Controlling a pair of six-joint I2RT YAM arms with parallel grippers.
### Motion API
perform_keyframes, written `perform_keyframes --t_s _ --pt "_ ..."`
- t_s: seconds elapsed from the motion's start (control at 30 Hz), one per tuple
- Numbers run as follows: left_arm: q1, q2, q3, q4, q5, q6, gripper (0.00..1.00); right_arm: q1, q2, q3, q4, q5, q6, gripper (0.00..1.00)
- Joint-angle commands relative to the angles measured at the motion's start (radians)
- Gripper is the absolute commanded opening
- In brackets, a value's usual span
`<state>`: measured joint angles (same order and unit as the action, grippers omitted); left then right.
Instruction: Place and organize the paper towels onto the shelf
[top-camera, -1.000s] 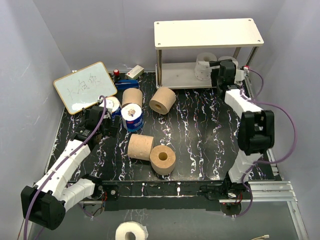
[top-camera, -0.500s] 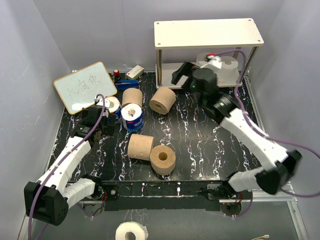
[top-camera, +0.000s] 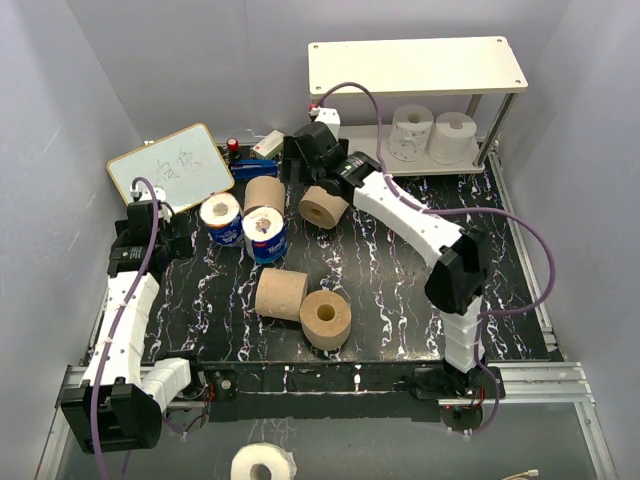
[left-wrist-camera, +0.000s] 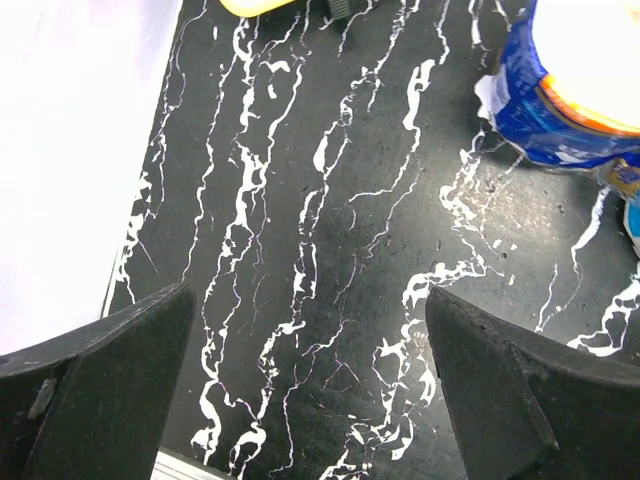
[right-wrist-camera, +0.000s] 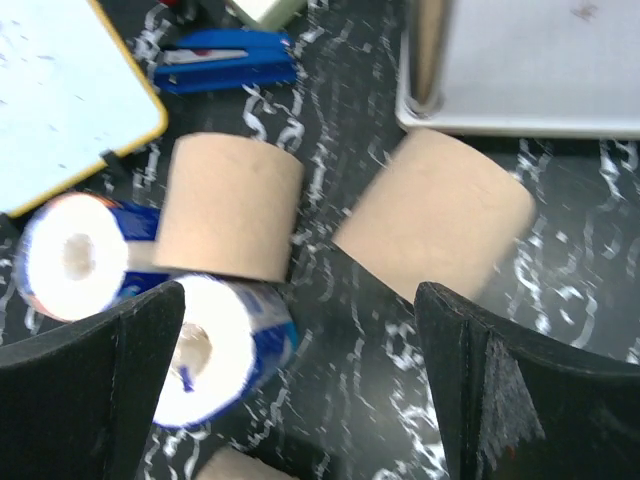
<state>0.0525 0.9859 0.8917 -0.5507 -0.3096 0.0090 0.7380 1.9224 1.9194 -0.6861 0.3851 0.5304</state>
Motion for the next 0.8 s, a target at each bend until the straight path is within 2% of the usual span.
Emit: perform_keyframes --t_s 0.0,0.1,0.17,0.23,0.43,0.77 --pt "0.043 0.02 0.033 -0.055 0.031 -0.028 0.98 0.004 0.136 0.173 -0.009 -0.092 -0.006 0.97" --pt "0.043 0.025 0.023 -0.05 0.045 -0.034 0.98 0.007 0.203 0.219 -0.004 -0.137 0.006 0.95" --pt "0.043 0.038 0.011 -0.038 0.05 -0.034 0.98 0.008 0.233 0.225 0.005 -0.182 0.021 0.9" --pt "0.042 0.046 0.0 -0.03 0.051 -0.036 0.98 0.024 0.258 0.227 0.015 -0.208 0.032 0.89" --pt "0.026 0.049 -0.023 -0.011 0.044 -0.035 0.98 0.079 0.303 0.247 0.0 -0.182 0.029 0.91" --pt "0.01 0.025 -0.037 0.006 0.021 -0.033 0.98 0.103 0.3 0.171 0.013 -0.161 0.059 0.89"
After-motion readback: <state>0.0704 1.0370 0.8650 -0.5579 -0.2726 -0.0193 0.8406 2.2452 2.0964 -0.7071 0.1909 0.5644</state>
